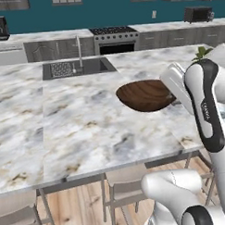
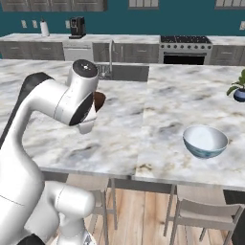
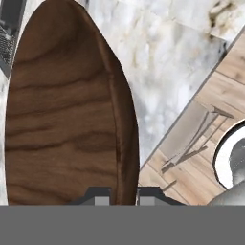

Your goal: Pick up the bowls from the cabinet and place each bowl in front of a stool on the dining counter.

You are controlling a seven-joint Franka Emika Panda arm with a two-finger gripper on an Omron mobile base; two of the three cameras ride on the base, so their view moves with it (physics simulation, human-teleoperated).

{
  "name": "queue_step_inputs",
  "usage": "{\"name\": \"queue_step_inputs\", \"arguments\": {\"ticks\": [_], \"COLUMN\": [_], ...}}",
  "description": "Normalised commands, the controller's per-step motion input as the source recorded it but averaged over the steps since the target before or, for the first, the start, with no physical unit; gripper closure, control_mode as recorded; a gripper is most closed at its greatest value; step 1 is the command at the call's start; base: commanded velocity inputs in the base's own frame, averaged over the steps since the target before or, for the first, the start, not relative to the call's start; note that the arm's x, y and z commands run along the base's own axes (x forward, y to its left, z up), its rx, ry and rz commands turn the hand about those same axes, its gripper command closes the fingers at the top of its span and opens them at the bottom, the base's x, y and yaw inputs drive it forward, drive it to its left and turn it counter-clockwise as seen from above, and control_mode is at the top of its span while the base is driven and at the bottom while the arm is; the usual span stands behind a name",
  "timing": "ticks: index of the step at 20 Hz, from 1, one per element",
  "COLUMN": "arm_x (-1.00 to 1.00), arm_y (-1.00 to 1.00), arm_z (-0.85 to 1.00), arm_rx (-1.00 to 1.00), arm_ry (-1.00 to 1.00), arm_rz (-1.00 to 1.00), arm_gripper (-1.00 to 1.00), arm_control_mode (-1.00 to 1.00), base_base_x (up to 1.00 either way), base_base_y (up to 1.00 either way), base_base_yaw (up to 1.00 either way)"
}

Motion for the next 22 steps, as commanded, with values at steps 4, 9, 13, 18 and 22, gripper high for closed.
{"name": "queue_step_inputs", "arguments": {"ticks": [4,9,13,18,22], "arm_x": [1.0,0.97,0.89,0.8,0.67], "arm_y": [0.0,0.04,0.21,0.27,0.12], "arm_z": [-0.9,-0.97,-0.96,-0.9,-0.68], "arm_rx": [0.0,0.0,0.0,0.0,0.0], "arm_ry": [0.02,0.07,0.1,0.1,0.06], "arm_rz": [0.0,0.0,0.0,0.0,0.0], "arm_gripper": [1.0,1.0,1.0,1.0,1.0], "arm_control_mode": [-1.0,-1.0,-1.0,-1.0,-1.0], "base_base_x": [0.0,0.0,0.0,0.0,0.0], "base_base_y": [0.0,0.0,0.0,0.0,0.0], "base_base_yaw": [0.0,0.0,0.0,0.0,0.0]}}
